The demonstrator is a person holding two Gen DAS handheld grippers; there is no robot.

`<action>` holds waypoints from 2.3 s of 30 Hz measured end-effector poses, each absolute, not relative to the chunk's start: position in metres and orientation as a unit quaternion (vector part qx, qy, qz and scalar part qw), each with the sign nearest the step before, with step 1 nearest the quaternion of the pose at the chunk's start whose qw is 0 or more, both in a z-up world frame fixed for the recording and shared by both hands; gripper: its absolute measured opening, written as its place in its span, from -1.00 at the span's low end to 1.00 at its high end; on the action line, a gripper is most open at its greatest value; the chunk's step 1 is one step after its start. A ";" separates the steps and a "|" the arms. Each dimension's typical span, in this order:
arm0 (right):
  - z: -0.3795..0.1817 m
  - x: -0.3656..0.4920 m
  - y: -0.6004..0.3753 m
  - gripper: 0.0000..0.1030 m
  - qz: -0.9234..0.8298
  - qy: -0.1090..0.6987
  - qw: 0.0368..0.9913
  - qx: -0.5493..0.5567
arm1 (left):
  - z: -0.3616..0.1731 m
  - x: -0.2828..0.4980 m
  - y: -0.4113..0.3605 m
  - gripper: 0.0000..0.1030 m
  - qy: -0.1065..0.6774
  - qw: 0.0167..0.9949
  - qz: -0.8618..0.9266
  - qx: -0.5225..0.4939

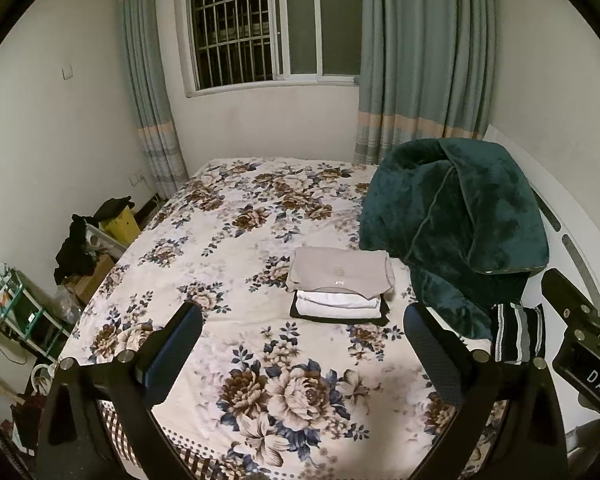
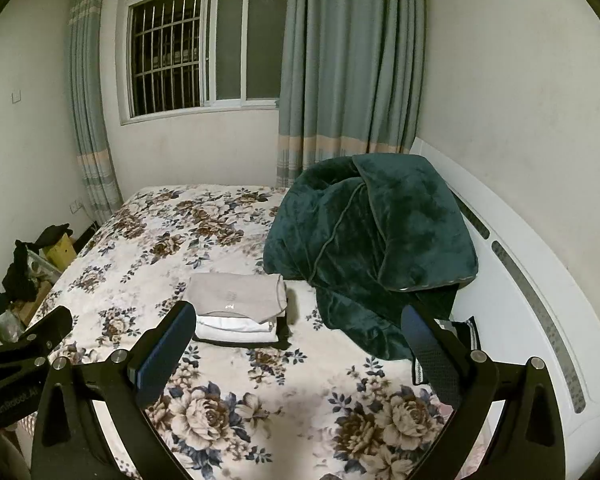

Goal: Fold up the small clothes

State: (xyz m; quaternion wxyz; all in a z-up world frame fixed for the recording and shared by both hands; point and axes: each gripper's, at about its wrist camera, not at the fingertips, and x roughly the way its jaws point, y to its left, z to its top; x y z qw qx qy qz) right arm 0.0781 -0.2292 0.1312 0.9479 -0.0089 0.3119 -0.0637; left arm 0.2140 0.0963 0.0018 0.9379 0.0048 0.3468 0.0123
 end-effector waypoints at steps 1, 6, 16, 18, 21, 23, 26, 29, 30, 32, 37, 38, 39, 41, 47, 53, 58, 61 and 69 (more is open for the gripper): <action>0.131 0.078 -0.229 1.00 -0.064 0.311 0.948 -0.010 | 0.002 0.213 0.097 1.00 0.346 0.938 0.013 0.005; 0.133 0.080 -0.228 1.00 -0.063 0.311 0.948 -0.010 | 0.005 0.212 0.100 1.00 0.342 0.940 0.014 0.007; 0.135 0.084 -0.222 1.00 -0.059 0.313 0.948 -0.011 | 0.006 0.213 0.098 1.00 0.341 0.940 0.013 0.008; 0.135 0.084 -0.221 1.00 -0.059 0.313 0.948 -0.012 | 0.006 0.213 0.098 1.00 0.339 0.941 0.014 0.009; 0.135 0.084 -0.221 1.00 -0.059 0.312 0.948 -0.010 | 0.007 0.213 0.096 1.00 0.337 0.941 0.015 0.009; 0.135 0.085 -0.219 1.00 -0.058 0.311 0.949 -0.011 | 0.009 0.212 0.095 1.00 0.336 0.942 0.015 0.008; 0.135 0.086 -0.217 1.00 -0.057 0.310 0.949 -0.011 | 0.010 0.212 0.095 1.00 0.335 0.942 0.016 0.009; 0.134 0.086 -0.218 1.00 -0.056 0.310 0.949 -0.013 | 0.011 0.212 0.093 1.00 0.335 0.942 0.018 0.010; 0.134 0.085 -0.218 1.00 -0.056 0.311 0.949 -0.012 | 0.012 0.212 0.093 1.00 0.335 0.942 0.018 0.009; 0.135 0.086 -0.220 1.00 -0.056 0.311 0.949 -0.011 | 0.012 0.212 0.093 1.00 0.335 0.942 0.019 0.010; 0.134 0.084 -0.220 1.00 -0.056 0.311 0.949 -0.011 | 0.012 0.212 0.094 1.00 0.335 0.942 0.018 0.010; 0.134 0.083 -0.221 1.00 -0.056 0.310 0.949 -0.010 | 0.011 0.212 0.094 1.00 0.335 0.942 0.017 0.010; 0.134 0.083 -0.220 1.00 -0.057 0.309 0.949 -0.011 | 0.011 0.212 0.094 1.00 0.335 0.942 0.018 0.011; 0.135 0.084 -0.218 1.00 -0.057 0.308 0.950 -0.015 | 0.013 0.212 0.094 1.00 0.335 0.942 0.019 0.010; 0.138 0.085 -0.212 1.00 -0.054 0.309 0.950 -0.013 | 0.013 0.212 0.094 1.00 0.334 0.942 0.020 0.010; 0.137 0.084 -0.211 1.00 -0.054 0.310 0.949 -0.013 | 0.013 0.212 0.095 1.00 0.336 0.942 0.018 0.010; 0.139 0.085 -0.205 1.00 -0.052 0.309 0.950 -0.014 | 0.015 0.210 0.096 1.00 0.335 0.942 0.019 0.010; 0.138 0.086 -0.205 1.00 -0.053 0.308 0.950 -0.013 | 0.015 0.210 0.096 1.00 0.336 0.942 0.020 0.010; 0.137 0.083 -0.205 1.00 -0.052 0.309 0.949 -0.013 | 0.015 0.211 0.098 1.00 0.334 0.942 0.020 0.008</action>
